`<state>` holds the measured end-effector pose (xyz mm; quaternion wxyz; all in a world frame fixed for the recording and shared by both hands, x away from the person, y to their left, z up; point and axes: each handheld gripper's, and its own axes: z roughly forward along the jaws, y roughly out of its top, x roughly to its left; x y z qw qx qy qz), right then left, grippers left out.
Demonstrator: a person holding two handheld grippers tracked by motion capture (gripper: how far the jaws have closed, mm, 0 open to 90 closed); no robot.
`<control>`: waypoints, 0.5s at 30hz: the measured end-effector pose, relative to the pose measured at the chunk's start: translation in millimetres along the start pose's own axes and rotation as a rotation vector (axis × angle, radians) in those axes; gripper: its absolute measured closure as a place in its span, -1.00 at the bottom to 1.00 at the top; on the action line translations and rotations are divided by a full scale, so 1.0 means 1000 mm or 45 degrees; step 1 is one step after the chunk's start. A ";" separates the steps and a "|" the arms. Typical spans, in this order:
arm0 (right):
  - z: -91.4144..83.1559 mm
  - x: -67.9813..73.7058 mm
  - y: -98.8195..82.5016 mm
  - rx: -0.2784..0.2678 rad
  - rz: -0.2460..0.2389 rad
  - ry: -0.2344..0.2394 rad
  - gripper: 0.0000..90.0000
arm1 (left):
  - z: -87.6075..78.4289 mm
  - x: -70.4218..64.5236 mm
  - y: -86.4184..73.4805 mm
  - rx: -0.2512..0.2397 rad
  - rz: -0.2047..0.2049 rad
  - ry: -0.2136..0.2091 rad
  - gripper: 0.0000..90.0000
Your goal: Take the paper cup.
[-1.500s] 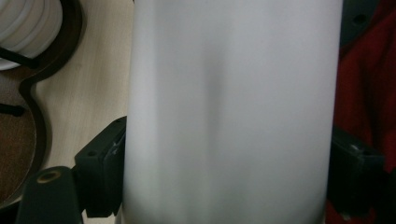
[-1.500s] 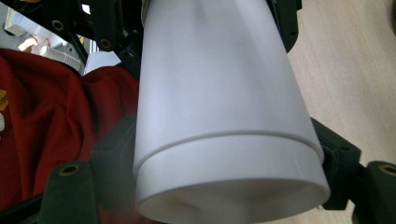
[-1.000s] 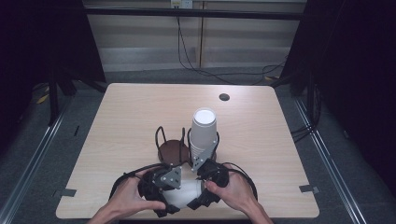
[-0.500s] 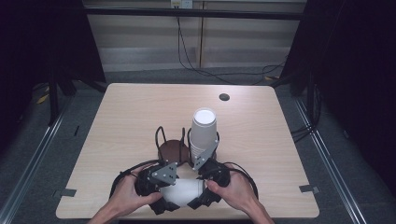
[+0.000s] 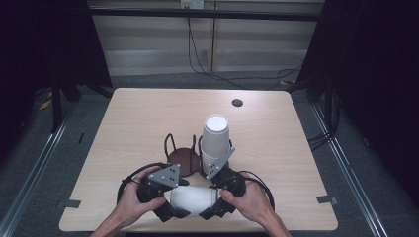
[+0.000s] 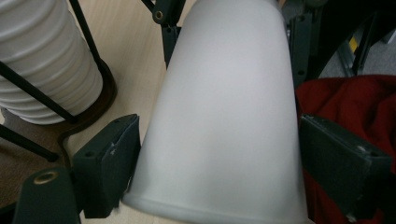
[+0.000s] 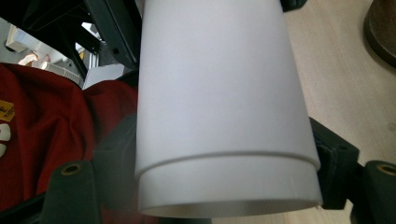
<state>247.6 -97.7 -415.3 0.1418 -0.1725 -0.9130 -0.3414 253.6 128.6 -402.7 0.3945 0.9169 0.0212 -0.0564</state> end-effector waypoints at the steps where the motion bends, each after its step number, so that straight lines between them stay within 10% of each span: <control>1: 0.000 0.000 0.000 0.007 0.005 -0.006 -0.44 | -0.002 0.000 0.000 -0.023 -0.007 0.009 -0.66; 6: 0.000 -0.002 -0.003 0.007 0.019 -0.003 -0.44 | -0.019 0.007 -0.005 -0.197 -0.107 0.040 -0.65; 15: -0.010 -0.003 -0.012 -0.026 0.039 -0.040 -0.44 | -0.028 0.009 -0.015 -0.255 -0.172 0.066 -0.65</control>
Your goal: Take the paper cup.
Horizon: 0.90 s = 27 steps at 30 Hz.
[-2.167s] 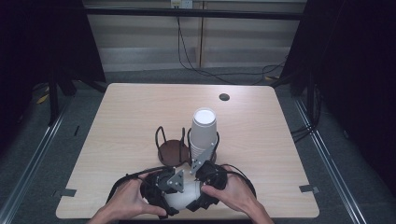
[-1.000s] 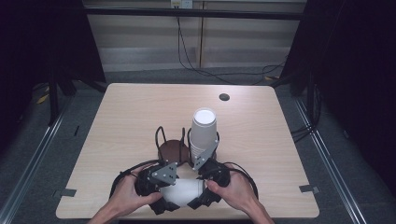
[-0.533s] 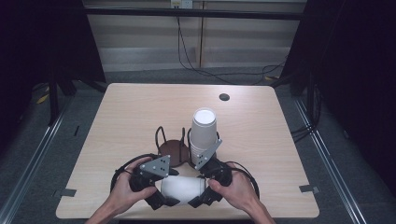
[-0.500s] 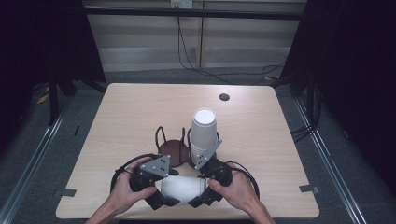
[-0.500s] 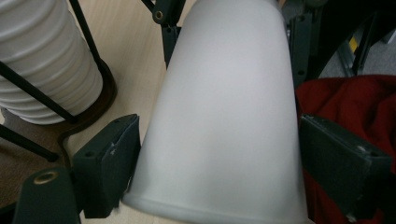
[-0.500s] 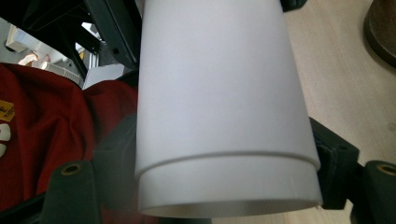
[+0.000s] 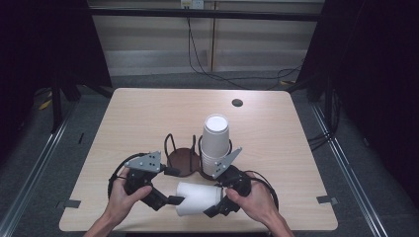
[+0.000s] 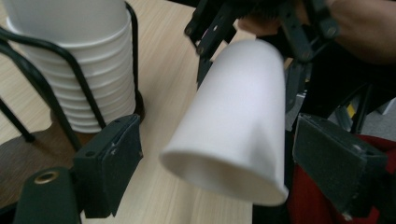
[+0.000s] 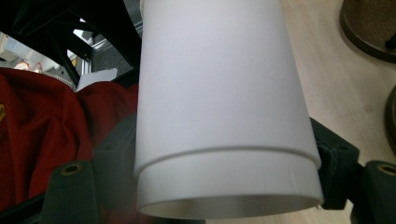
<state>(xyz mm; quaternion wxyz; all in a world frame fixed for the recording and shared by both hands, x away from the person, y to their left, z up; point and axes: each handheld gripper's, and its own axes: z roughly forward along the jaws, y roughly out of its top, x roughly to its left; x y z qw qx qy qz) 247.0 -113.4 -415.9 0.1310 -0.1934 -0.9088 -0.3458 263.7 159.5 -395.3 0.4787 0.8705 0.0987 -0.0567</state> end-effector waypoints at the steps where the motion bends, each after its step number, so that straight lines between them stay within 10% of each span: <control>1: -0.002 0.000 -0.001 -0.008 -0.003 -0.005 -0.44 | -0.001 -0.001 -0.001 -0.005 -0.005 0.010 -0.65; 14: -0.019 -0.006 -0.016 -0.141 0.023 -0.102 -0.45 | -0.005 0.006 -0.023 -0.020 -0.092 0.047 -0.65; 27: -0.022 -0.011 -0.023 -0.292 0.031 -0.085 -0.45 | 0.008 -0.002 -0.023 -0.004 -0.042 0.023 -0.65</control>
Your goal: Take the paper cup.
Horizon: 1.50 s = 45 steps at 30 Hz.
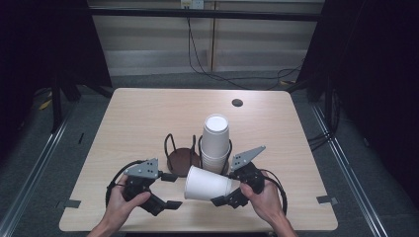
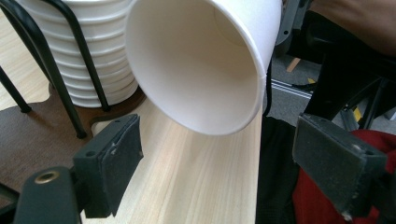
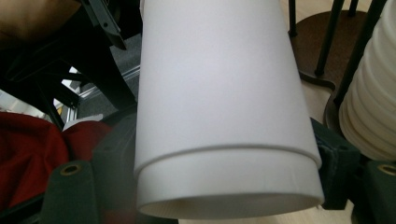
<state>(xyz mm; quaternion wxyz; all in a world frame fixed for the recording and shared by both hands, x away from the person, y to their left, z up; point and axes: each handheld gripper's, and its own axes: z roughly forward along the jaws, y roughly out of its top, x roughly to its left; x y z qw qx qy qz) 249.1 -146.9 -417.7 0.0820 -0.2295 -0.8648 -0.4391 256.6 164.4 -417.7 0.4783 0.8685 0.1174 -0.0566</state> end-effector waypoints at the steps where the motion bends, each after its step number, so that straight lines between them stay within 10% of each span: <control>1: 0.000 0.000 -0.001 -0.021 -0.007 0.011 -0.45 | 0.001 -0.001 0.001 -0.003 0.010 -0.002 -0.65; 23: -0.011 0.004 -0.001 -0.267 -0.129 0.034 -0.45 | 0.005 -0.012 0.002 -0.189 0.009 -0.004 -0.65; 45: 0.006 0.006 0.000 -0.200 -0.153 0.102 -0.45 | 0.003 -0.010 0.007 -0.271 0.001 0.114 -0.87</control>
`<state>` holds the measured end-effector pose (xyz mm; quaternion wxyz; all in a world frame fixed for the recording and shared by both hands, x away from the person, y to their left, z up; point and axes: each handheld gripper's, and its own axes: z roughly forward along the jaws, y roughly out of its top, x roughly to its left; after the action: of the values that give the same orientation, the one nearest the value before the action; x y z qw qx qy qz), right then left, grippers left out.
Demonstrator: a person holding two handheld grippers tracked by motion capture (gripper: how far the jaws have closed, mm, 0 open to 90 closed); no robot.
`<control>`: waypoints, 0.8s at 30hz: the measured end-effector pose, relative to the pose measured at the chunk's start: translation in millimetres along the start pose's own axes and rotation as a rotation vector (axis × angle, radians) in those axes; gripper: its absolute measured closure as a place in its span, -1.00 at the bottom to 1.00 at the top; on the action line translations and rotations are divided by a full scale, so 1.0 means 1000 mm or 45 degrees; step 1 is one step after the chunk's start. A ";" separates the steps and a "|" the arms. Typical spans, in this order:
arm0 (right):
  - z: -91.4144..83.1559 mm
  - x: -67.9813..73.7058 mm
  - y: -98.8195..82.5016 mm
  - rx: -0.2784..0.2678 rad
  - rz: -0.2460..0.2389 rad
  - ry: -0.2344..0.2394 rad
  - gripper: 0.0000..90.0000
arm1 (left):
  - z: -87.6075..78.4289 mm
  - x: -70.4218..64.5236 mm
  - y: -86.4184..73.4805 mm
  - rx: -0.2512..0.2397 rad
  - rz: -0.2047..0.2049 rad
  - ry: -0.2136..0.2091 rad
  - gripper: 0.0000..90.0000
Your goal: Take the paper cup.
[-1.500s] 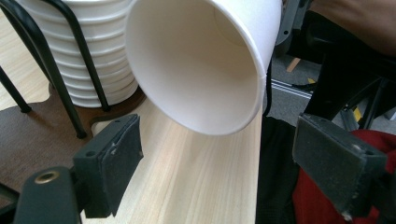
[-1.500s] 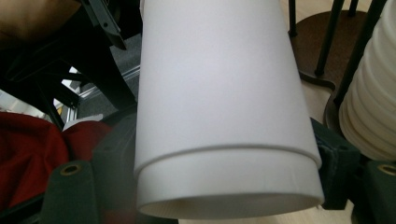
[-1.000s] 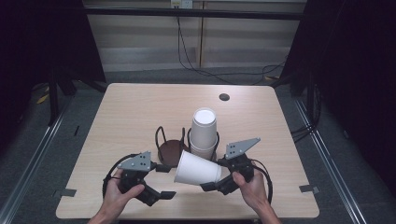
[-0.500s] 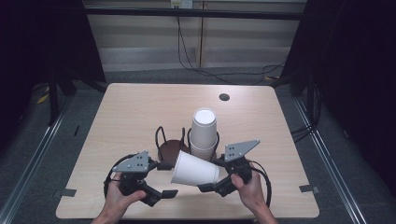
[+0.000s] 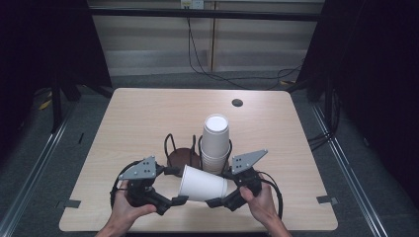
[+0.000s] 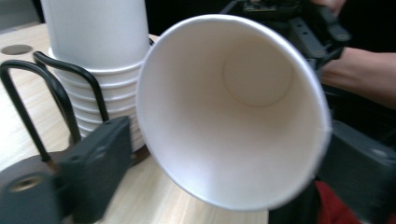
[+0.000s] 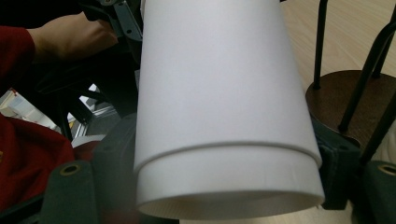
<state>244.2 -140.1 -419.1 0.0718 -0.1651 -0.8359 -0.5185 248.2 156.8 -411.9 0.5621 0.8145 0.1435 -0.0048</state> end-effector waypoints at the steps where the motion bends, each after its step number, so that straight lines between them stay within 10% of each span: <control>1: 0.000 0.000 0.000 0.000 0.000 0.000 -0.45 | 0.000 0.000 0.000 0.000 0.000 0.000 -0.96; 24: 0.013 0.002 0.001 0.030 -0.010 0.056 -0.45 | 0.014 0.001 -0.008 -0.042 -0.052 -0.117 -0.91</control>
<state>243.5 -128.1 -423.6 0.0900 -0.1496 -0.8409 -0.5123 249.3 147.1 -424.4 0.5812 0.8010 0.1343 -0.0513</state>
